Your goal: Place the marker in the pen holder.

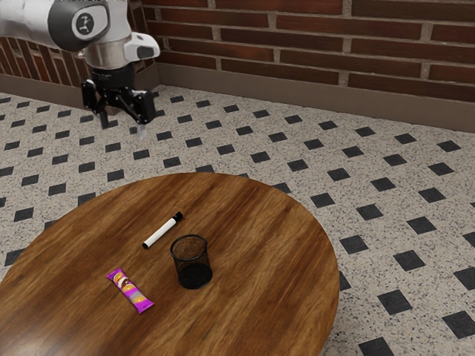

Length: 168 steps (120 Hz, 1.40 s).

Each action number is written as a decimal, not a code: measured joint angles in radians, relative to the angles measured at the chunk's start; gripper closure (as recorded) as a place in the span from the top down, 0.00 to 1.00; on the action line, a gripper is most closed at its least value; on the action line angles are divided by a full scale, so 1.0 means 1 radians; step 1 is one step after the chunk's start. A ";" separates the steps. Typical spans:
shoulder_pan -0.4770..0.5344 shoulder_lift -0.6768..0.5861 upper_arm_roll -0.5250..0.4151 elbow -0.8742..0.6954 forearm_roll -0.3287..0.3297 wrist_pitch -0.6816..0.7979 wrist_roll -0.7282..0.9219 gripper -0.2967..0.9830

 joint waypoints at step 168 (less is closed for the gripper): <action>0.131 0.675 -0.005 0.073 -0.023 0.402 0.089 0.76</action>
